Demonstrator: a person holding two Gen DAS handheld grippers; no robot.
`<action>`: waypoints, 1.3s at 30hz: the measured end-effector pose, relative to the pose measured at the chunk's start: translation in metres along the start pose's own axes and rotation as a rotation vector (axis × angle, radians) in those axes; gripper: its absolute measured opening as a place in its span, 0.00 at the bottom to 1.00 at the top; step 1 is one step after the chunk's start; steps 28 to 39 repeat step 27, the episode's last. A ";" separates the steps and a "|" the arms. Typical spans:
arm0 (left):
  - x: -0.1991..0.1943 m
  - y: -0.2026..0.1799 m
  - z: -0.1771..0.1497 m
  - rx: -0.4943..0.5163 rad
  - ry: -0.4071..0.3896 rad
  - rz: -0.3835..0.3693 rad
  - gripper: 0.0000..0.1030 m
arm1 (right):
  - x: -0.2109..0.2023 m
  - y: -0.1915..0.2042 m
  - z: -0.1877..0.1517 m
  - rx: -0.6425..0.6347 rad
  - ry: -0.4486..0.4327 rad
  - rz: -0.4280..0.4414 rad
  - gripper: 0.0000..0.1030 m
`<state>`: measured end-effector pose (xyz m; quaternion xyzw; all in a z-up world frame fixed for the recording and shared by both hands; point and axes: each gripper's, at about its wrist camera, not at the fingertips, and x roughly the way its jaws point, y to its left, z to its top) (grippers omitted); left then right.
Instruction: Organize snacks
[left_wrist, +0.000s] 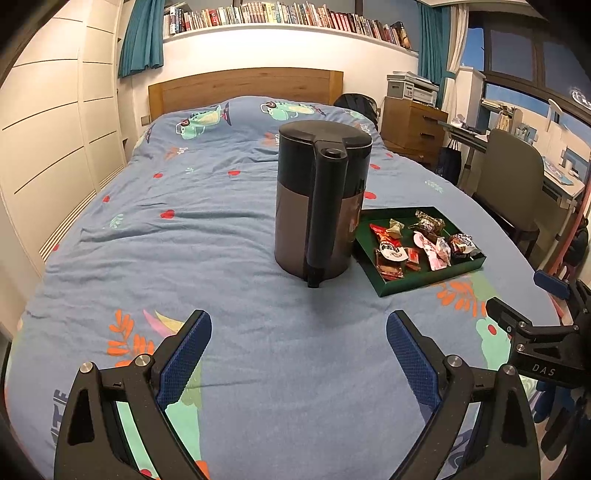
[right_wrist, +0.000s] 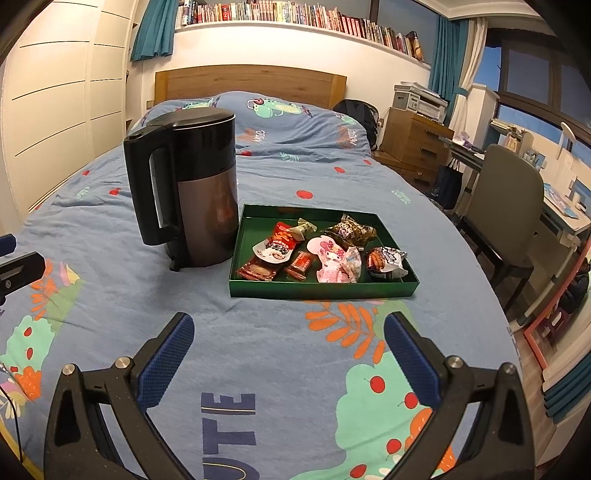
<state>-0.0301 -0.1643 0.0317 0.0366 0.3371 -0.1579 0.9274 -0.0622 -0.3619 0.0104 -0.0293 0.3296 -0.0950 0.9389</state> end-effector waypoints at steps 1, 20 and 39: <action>0.000 0.000 0.000 -0.001 0.000 0.000 0.91 | 0.000 0.000 0.000 0.000 0.000 0.000 1.00; -0.002 -0.004 -0.001 0.012 -0.001 0.006 0.92 | -0.001 -0.005 -0.001 0.007 -0.003 -0.011 1.00; -0.001 -0.003 -0.002 0.009 0.004 0.008 0.92 | -0.002 -0.005 -0.001 0.007 -0.003 -0.011 1.00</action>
